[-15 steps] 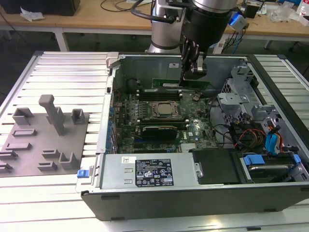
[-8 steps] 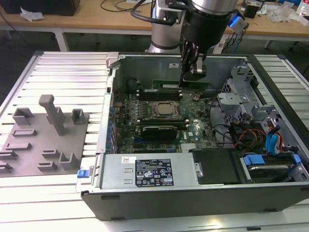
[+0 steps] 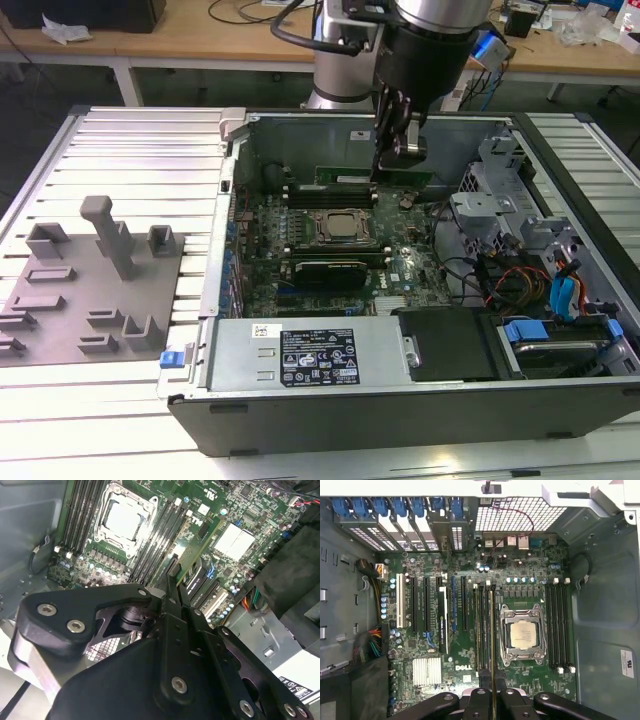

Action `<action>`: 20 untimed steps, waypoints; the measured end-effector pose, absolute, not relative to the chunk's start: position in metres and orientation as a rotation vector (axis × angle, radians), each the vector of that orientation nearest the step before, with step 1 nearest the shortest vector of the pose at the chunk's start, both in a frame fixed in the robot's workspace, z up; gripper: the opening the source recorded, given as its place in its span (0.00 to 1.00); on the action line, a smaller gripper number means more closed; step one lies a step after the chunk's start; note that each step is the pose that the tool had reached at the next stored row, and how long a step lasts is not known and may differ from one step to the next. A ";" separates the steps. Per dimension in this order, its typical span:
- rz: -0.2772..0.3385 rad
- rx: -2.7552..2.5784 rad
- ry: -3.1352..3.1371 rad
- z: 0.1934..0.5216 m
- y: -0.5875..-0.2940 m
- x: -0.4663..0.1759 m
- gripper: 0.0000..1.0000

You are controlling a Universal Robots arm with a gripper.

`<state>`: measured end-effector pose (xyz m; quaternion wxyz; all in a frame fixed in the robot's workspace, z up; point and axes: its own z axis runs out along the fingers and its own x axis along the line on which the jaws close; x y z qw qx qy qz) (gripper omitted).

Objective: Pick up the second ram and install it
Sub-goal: 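Insert the second ram into the second slot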

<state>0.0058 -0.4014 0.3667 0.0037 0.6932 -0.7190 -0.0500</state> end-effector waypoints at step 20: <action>-0.157 2.172 -2.254 0.348 -0.399 0.006 0.13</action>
